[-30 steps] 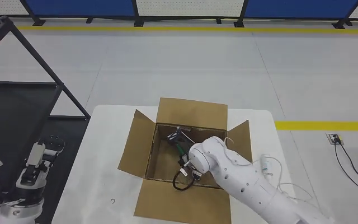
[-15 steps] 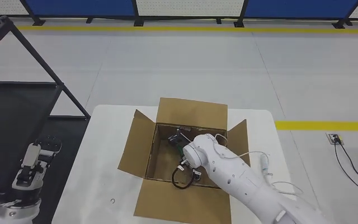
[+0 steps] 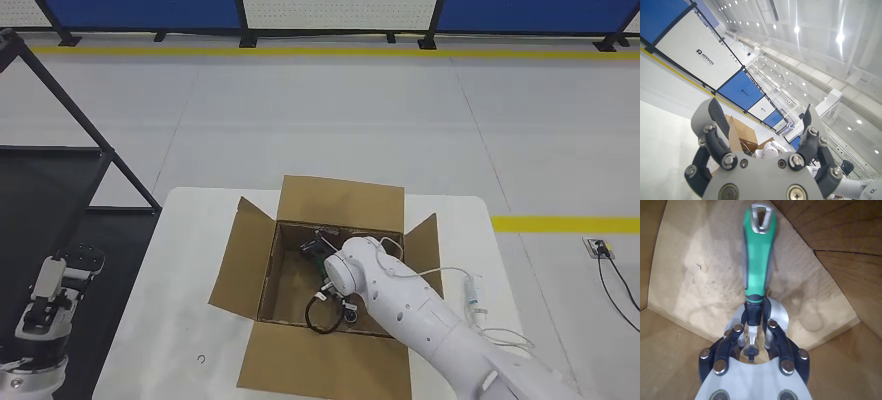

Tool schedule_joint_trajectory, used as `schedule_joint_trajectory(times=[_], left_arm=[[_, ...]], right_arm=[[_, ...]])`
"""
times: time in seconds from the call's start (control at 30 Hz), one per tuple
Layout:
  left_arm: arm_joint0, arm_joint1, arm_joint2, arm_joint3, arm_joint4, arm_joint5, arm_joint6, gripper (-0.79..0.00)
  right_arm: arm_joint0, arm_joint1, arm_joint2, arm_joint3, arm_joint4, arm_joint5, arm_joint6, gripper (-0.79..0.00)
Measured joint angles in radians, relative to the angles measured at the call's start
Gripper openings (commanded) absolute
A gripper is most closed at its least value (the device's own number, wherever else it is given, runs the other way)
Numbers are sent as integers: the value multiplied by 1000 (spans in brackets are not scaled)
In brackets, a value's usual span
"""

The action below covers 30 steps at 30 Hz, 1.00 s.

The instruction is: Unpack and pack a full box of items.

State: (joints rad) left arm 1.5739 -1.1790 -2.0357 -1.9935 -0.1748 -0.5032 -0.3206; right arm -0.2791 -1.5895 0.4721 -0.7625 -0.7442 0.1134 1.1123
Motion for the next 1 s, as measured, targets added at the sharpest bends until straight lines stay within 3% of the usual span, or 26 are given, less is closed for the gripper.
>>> schedule_joint_trajectory(times=[0.27,0.5,0.77,1.0], left_arm=[[-4,0,12,-6,10,4,-2,0],[-9,0,27,-13,21,6,0,0],[-16,0,49,-21,41,12,0,0],[-25,1,75,-28,61,20,-2,0]], right_arm=[[-2,13,57,-51,1,-18,-6,-785],[-67,79,154,-270,-64,-2,72,-785],[-295,199,408,-783,-167,-17,190,-785],[-529,255,660,-1233,-203,3,121,-785]])
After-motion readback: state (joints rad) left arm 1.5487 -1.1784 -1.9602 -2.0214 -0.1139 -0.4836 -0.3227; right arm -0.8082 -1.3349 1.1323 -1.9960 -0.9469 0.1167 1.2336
